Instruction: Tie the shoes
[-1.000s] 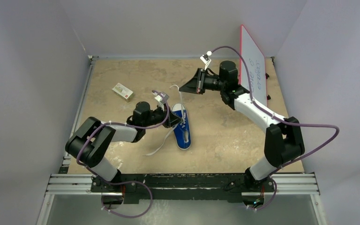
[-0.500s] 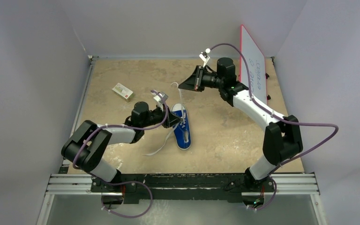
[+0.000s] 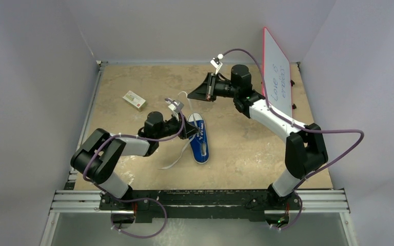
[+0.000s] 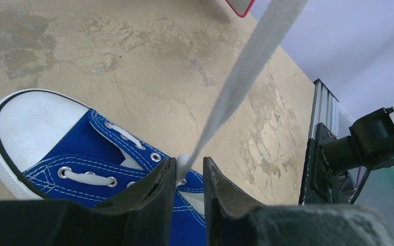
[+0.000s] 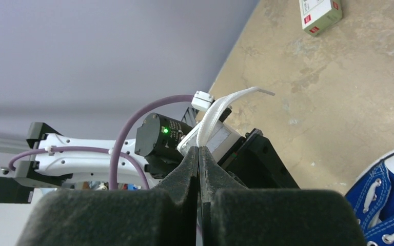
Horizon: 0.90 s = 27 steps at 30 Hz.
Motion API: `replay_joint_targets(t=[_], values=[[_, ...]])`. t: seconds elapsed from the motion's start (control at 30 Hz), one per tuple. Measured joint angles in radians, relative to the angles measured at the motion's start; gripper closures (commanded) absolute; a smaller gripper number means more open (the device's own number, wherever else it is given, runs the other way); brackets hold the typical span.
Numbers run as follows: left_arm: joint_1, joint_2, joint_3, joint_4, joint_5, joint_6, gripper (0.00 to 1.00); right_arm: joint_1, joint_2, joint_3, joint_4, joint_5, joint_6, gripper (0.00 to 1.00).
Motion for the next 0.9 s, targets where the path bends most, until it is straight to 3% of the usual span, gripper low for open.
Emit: replay_joint_targets(t=[0.13,0.3,0.47,0.57,0.73,0.9], values=[[-0.001,0.002,0.000,0.019,-0.001,-0.010,0.94,0.001,0.003,0.000,0.039,0.000,0.043,1.00],[-0.001,0.000,0.000,-0.014,-0.009,0.011,0.99,-0.003,0.003,-0.006,0.022,0.009,0.047,1.00],[-0.001,-0.026,-0.008,-0.071,-0.010,0.034,1.00,-0.014,0.009,0.008,-0.106,0.045,-0.042,1.00],[-0.001,-0.043,-0.009,-0.097,-0.020,0.035,1.00,-0.018,0.060,0.078,-0.225,0.092,-0.141,0.68],[-0.001,-0.047,-0.004,-0.146,-0.064,0.005,1.00,-0.023,0.219,0.258,-0.494,0.190,-0.369,0.38],[-0.001,-0.027,0.032,-0.197,-0.072,-0.063,1.00,-0.034,0.150,0.099,-0.642,0.267,-0.572,0.30]])
